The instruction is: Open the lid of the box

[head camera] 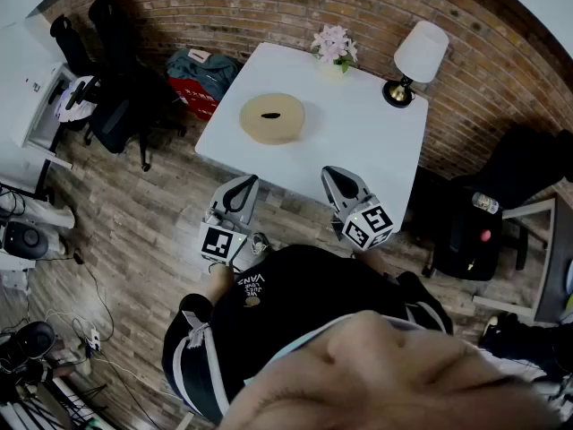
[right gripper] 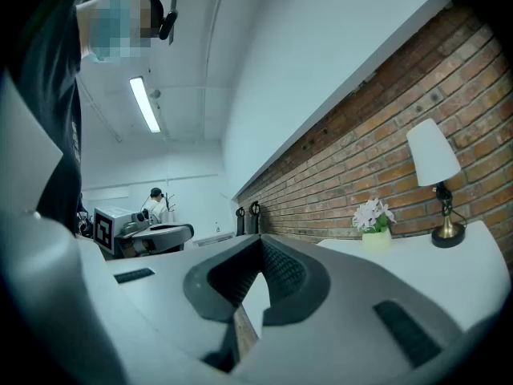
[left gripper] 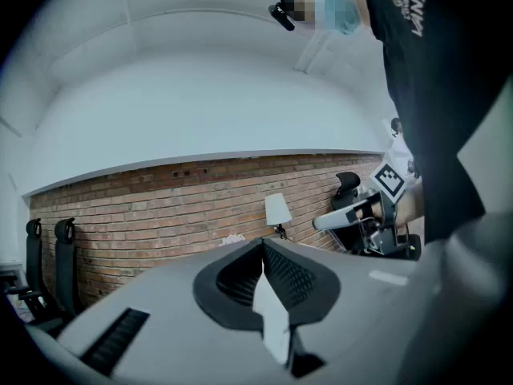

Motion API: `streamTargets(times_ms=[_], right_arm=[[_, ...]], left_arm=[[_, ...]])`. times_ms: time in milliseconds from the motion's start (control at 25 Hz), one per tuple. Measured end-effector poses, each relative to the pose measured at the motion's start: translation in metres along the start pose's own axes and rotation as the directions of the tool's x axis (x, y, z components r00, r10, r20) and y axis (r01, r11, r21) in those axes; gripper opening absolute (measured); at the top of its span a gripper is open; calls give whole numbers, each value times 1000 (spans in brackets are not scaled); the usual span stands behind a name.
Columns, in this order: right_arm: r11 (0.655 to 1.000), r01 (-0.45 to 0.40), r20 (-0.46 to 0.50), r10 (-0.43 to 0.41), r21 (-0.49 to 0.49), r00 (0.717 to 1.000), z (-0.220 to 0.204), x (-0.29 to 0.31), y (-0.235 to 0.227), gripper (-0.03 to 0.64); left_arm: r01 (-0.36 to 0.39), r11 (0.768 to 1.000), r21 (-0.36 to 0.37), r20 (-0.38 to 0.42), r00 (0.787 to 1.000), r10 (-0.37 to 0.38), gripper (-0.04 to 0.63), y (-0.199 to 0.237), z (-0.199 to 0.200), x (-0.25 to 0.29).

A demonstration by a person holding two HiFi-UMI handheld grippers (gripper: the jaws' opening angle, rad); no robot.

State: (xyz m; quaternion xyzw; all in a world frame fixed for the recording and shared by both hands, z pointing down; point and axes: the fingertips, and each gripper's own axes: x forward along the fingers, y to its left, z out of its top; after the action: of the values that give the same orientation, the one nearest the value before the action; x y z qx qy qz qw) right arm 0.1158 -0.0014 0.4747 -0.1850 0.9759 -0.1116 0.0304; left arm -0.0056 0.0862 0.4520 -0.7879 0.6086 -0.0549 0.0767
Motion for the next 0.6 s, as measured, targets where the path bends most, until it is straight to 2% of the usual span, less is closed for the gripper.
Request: streamTargets(times_ms=[120,320,600], right_arm=[[1000,9,-1,-9,5,1000,-2,11,2,-9],[999,35,14,-35,15,999,-2,32,3,-8],[993,106,43,-108,51,993,-4,64,4,-8]], left_arm=[[-15,1000,-2,29,999,15,10,11,3,-1],[-25,996,-82,65,997,31,11,40,-1,-2],[43,995,-86,68,997,-37,11,76,-14,-2]])
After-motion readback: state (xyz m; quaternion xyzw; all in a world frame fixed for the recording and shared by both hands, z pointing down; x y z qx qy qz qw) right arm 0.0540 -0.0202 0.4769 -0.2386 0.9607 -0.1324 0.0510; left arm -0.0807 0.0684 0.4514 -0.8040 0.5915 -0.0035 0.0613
